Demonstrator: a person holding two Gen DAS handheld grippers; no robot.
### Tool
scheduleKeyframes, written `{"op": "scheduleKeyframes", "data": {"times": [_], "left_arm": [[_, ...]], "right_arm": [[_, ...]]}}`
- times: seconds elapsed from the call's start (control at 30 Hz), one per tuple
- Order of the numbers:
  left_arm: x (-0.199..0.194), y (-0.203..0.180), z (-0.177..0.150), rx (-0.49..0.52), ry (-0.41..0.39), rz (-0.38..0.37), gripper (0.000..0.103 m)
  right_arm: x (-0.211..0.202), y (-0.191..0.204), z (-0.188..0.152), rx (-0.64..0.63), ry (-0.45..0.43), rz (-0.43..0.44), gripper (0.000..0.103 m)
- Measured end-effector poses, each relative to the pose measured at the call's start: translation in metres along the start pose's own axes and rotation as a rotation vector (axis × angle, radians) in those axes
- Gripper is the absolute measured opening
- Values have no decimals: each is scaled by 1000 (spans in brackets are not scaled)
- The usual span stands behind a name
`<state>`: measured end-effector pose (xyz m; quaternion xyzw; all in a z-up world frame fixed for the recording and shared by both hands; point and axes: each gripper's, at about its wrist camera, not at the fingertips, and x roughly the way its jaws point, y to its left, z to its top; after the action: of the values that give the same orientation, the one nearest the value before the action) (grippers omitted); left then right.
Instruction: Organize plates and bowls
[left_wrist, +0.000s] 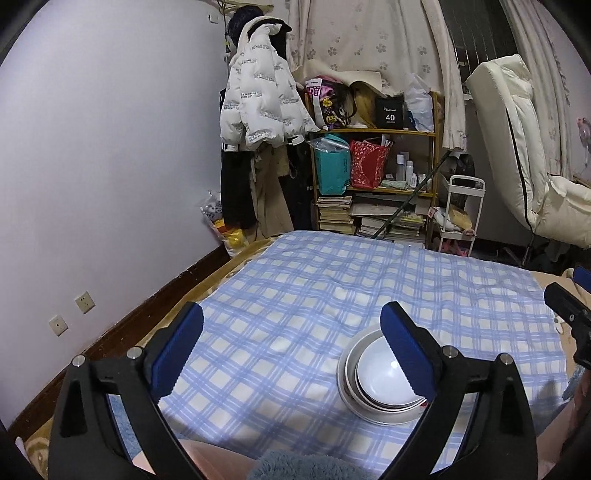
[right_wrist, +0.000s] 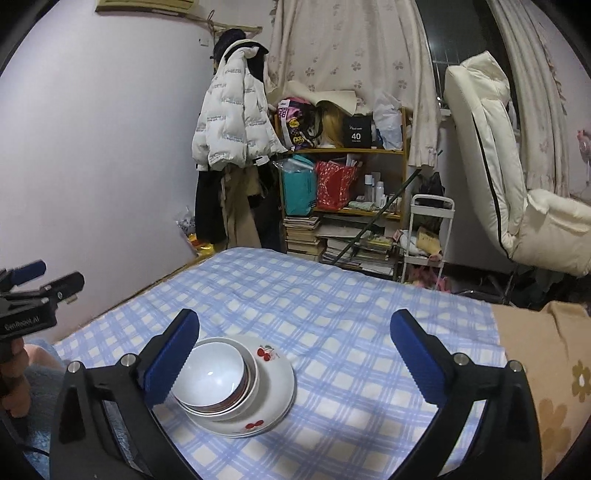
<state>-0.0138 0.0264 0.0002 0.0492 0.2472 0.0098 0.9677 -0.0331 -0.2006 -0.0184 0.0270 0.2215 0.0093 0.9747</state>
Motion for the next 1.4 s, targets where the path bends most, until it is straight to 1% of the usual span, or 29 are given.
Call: {"op": "scheduleKeyframes", "data": {"times": [0.07,0.2,0.33,0.57,0.7,1.03,1.4], "left_arm": [[-2,0,-1,3,-8,-4,96],[0,-1,-4,-1,-13,15,96],[2,-7,-5,14,-3,-5,96],[2,-14,-6,38,-16,-35,96],[6,-17,-5,46,-3,-29,96],[11,-21,-6,61,13,-42,96],[10,-21,-6,68,-4,-45,96]], "right_arm": [[-2,-2,0,10,-6,-4,103],[-4,-3,0,16,-6,-10,103],[-4,-2,-1,15,-4,-20,103],[-5,0,-1,-1,-20,-40,103],[-2,1,-1,-5,-14,-37,103],[5,-2,-3,-1,0,-40,103],[7,-2,-2,0,-1,-43,103]]}}
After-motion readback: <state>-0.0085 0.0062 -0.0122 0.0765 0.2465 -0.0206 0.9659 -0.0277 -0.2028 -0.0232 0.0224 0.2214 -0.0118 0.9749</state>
